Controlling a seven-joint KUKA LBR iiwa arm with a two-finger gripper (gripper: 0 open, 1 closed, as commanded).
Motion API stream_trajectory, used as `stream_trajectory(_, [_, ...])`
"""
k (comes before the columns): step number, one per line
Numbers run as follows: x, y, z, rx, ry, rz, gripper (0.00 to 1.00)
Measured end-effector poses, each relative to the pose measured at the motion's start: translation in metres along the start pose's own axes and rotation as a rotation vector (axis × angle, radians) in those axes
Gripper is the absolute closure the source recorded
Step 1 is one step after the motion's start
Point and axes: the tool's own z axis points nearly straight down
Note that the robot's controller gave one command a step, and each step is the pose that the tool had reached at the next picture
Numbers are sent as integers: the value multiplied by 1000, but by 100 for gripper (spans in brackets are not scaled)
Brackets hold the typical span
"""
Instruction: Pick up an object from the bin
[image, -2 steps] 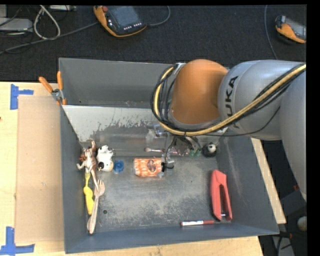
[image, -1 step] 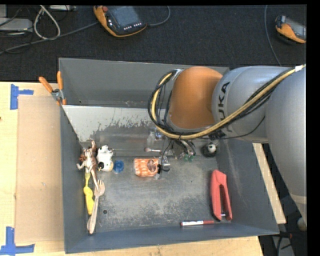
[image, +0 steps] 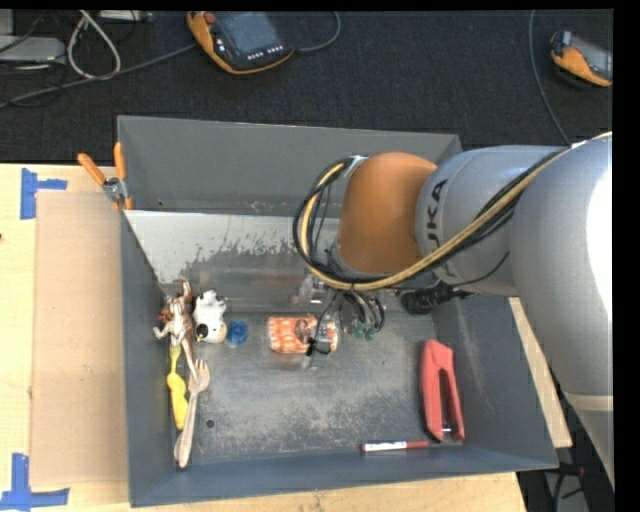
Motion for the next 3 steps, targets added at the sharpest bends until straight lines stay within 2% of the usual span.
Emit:
stream_trajectory(1, [8, -8, 16, -1, 0, -296, 0])
stream_trajectory(2, [4, -15, 38, 0, -2, -134, 100])
stream_trajectory(3, [4, -15, 38, 0, -2, -134, 100])
